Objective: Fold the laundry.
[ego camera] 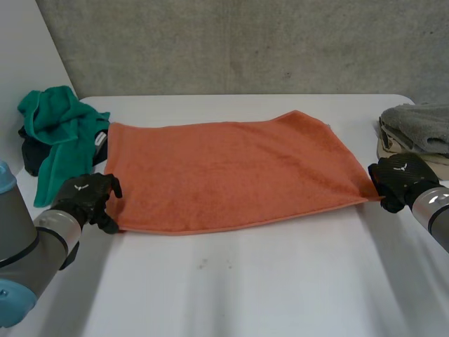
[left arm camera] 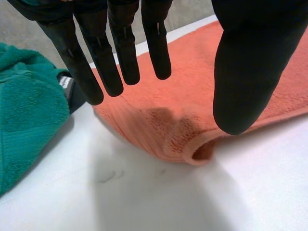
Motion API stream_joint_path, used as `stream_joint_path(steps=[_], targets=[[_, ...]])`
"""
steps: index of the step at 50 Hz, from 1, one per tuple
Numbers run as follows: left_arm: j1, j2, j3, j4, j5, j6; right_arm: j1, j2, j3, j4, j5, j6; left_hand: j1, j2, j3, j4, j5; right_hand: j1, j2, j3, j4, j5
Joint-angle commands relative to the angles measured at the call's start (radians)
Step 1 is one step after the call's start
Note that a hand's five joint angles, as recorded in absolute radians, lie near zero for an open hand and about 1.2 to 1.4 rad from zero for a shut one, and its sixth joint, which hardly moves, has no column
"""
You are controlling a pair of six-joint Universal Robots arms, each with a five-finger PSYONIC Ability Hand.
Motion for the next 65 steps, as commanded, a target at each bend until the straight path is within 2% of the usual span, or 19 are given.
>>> stream_joint_path(steps=[1,9,12,15,17,22,25,29,33,34,37,38,42,44,48,52,55,60,65], targets=[[-0.013,-0.085,0.028,0.019,-0.002,0.030,0.000,0.002,0.000,0.002,0.000,-0.002,0.052,0.056,0.049,0.058,0.068,0.325,0.217,0.208,0.201,0.243],[-0.012,-0.172,0.070,0.036,-0.006,0.091,-0.001,0.002,0.000,0.000,0.000,0.000,0.067,0.070,0.064,0.072,0.083,0.325,0.217,0.208,0.201,0.243],[-0.004,-0.192,0.076,0.050,-0.009,0.107,-0.001,0.002,0.000,0.000,0.000,-0.002,0.134,0.138,0.131,0.140,0.150,0.325,0.217,0.208,0.201,0.243],[0.002,-0.194,0.076,0.071,-0.008,0.110,-0.001,0.002,0.000,0.000,0.000,-0.002,0.451,0.454,0.447,0.456,0.466,0.325,0.217,0.208,0.201,0.243],[0.013,-0.192,0.076,0.100,-0.009,0.110,-0.001,0.002,0.000,0.000,0.000,-0.002,0.806,0.809,0.802,0.811,0.821,0.325,0.217,0.208,0.201,0.243],[0.028,-0.158,0.070,0.144,-0.046,0.111,-0.001,-0.004,0.000,0.014,0.006,-0.020,0.809,0.813,0.806,0.815,0.825,0.325,0.217,0.208,0.201,0.243],[0.022,-0.083,0.059,0.139,-0.057,0.113,-0.003,-0.027,0.000,0.050,0.000,-0.037,0.809,0.813,0.806,0.815,0.825,0.325,0.217,0.208,0.201,0.243],[0.015,0.019,0.019,0.121,-0.054,0.145,-0.007,-0.114,-0.006,0.225,-0.035,-0.135,0.809,0.813,0.806,0.815,0.825,0.325,0.217,0.208,0.201,0.243],[0.001,0.151,-0.036,0.056,-0.054,0.295,-0.041,-0.182,-0.010,0.403,-0.067,-0.259,0.809,0.813,0.806,0.815,0.825,0.325,0.217,0.208,0.201,0.243],[-0.002,0.191,-0.059,0.021,-0.055,0.381,-0.052,-0.197,-0.009,0.437,-0.067,-0.288,0.809,0.813,0.806,0.815,0.825,0.325,0.217,0.208,0.201,0.243],[-0.005,0.242,-0.097,-0.039,-0.057,0.511,-0.092,-0.252,0.011,0.568,-0.066,-0.426,0.809,0.813,0.806,0.815,0.825,0.325,0.217,0.208,0.201,0.243],[-0.007,0.268,-0.125,-0.082,-0.061,0.592,-0.102,-0.265,0.020,0.602,-0.066,-0.463,0.809,0.813,0.806,0.815,0.825,0.325,0.217,0.208,0.201,0.243],[-0.021,0.326,-0.188,-0.174,-0.069,0.737,-0.171,-0.309,0.065,0.738,-0.066,-0.616,0.809,0.813,0.806,0.815,0.825,0.325,0.217,0.208,0.201,0.243],[-0.028,0.345,-0.209,-0.192,-0.068,0.771,-0.193,-0.318,0.075,0.768,-0.072,-0.652,0.809,0.813,0.806,0.815,0.825,0.325,0.217,0.208,0.201,0.243],[-0.048,0.351,-0.240,-0.180,-0.060,0.817,-0.205,-0.319,0.098,0.753,-0.077,-0.658,0.809,0.813,0.806,0.815,0.825,0.325,0.217,0.208,0.201,0.243],[-0.051,0.265,-0.207,-0.116,-0.058,0.822,-0.187,-0.294,0.094,0.658,-0.071,-0.618,0.809,0.813,0.806,0.815,0.825,0.325,0.217,0.208,0.201,0.243],[-0.068,0.147,-0.121,-0.024,-0.060,0.823,-0.133,-0.225,0.054,0.536,-0.054,-0.522,0.809,0.813,0.806,0.815,0.825,0.325,0.217,0.208,0.201,0.243],[-0.110,-0.046,0.062,0.123,-0.066,0.825,-0.009,-0.080,-0.082,0.349,0.018,-0.365,0.809,0.813,0.806,0.815,0.825,0.325,0.217,0.208,0.201,0.243],[-0.119,-0.258,0.273,0.254,-0.066,0.828,0.086,0.049,-0.213,0.200,0.123,-0.348,0.809,0.813,0.806,0.815,0.825,0.325,0.217,0.208,0.201,0.243]])
